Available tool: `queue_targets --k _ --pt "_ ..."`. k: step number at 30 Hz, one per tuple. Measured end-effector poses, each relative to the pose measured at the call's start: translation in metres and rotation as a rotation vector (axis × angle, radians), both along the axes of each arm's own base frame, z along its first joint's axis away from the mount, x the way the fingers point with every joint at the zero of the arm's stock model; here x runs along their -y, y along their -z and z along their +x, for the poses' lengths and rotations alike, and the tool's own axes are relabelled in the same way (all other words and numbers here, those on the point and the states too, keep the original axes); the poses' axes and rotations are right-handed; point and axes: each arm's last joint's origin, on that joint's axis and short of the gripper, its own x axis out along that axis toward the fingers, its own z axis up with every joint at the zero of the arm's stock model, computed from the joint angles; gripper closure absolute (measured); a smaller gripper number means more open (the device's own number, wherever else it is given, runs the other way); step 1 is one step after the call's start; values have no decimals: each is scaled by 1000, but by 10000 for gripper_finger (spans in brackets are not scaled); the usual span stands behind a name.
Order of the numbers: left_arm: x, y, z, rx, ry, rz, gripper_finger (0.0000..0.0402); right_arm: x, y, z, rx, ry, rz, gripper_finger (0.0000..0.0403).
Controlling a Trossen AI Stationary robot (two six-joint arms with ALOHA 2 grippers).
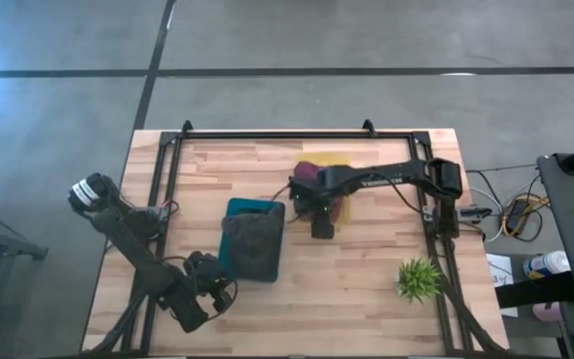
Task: Pick & Place hat
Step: Adjust the yellow bin, then return to Home Position
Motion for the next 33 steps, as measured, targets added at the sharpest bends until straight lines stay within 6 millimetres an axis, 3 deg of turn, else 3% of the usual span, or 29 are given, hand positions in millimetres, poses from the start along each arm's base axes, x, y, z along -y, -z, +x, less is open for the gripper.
queue_targets --k 11,16,25,29,33 --pt "-20 9 14 33 -4 142 300 -79 0 3 15 -136 69 259" --pt "-33 11 30 50 -11 155 300 -105 0 3 48 -156 80 259" --pt "-22 -5 42 -1 226 87 300 -106 -8 2 73 -129 68 259" --pt "-14 -23 38 -2 282 45 300 -103 -23 -1 119 -125 26 259" --pt "-17 -40 31 -10 259 108 300 -101 -45 -8 177 -114 5 259"
